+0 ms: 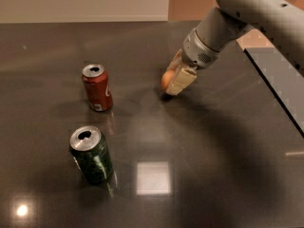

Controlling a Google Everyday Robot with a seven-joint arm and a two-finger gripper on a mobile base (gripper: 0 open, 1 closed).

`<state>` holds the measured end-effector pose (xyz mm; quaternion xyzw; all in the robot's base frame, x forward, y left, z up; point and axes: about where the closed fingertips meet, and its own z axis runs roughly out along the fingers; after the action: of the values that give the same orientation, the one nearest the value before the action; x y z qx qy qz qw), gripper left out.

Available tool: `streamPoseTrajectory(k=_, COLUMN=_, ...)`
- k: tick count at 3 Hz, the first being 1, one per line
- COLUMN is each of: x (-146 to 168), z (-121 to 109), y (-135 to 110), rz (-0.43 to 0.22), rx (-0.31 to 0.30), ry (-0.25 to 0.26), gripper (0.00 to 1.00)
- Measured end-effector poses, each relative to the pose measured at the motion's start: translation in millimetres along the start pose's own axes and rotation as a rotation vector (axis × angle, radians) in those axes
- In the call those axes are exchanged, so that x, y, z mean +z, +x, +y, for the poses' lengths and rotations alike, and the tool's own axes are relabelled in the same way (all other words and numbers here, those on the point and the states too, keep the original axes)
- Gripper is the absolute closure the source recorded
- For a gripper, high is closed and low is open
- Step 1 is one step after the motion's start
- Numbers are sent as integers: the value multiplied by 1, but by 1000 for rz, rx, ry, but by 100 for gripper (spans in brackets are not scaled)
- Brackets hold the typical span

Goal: Move orange near green can

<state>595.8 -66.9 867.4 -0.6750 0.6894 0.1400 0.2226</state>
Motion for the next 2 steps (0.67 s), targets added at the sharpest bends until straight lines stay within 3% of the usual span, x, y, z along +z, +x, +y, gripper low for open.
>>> streamPoseTrajectory(k=2, x=-24, z=5, y=-10, rz=-26, rx=-10, ry=6, gripper=100)
